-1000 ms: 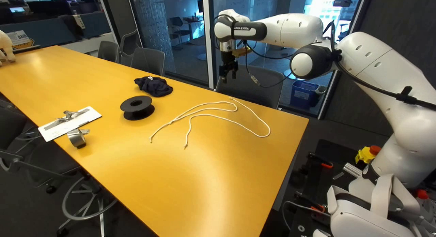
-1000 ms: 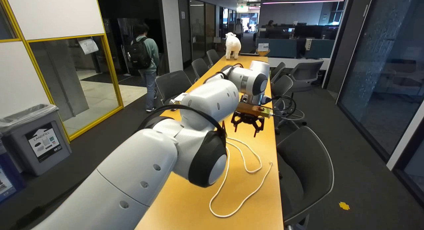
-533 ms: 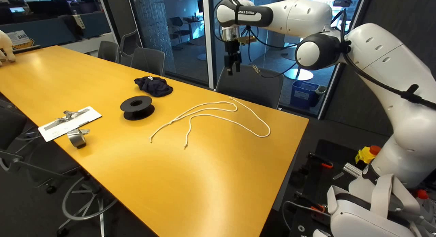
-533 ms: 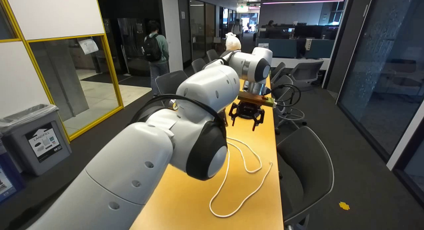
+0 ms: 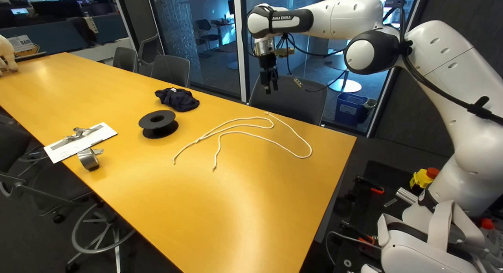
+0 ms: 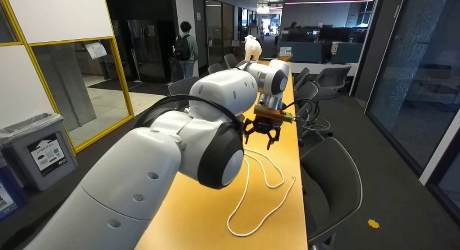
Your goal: Separate the two white ropes
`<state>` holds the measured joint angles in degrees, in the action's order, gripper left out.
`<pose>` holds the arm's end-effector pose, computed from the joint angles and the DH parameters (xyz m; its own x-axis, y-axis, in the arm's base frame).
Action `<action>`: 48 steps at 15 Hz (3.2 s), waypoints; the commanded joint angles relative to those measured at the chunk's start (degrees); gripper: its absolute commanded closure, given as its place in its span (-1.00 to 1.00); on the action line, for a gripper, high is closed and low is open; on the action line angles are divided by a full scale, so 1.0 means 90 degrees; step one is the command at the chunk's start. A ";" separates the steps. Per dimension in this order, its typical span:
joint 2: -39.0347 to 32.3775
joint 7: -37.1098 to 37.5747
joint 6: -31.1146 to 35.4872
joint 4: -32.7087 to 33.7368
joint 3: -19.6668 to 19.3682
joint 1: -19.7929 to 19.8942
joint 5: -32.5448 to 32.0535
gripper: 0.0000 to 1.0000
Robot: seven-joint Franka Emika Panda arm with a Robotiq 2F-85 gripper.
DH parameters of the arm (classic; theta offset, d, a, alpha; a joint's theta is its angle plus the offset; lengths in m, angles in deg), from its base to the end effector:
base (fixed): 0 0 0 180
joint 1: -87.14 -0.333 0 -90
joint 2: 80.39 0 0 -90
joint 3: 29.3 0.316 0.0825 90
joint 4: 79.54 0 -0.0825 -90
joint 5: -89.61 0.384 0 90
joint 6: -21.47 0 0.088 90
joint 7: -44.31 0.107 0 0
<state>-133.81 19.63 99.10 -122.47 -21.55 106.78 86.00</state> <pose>0.7143 -0.2034 0.3675 0.9427 0.1988 -0.2680 0.1557 -0.9724 -0.1736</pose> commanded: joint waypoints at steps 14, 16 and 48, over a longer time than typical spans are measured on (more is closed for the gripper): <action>0.3231 0.0041 0.3153 -0.5185 -0.0479 -0.0545 0.0024 -1.00; 0.3706 0.0050 0.3502 -0.5770 -0.0564 -0.0663 0.0043 -1.00; 0.8177 0.1403 0.3741 -0.9460 -0.1231 -0.1933 0.0541 -1.00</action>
<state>-62.99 29.33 133.13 -205.77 -32.59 89.63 91.17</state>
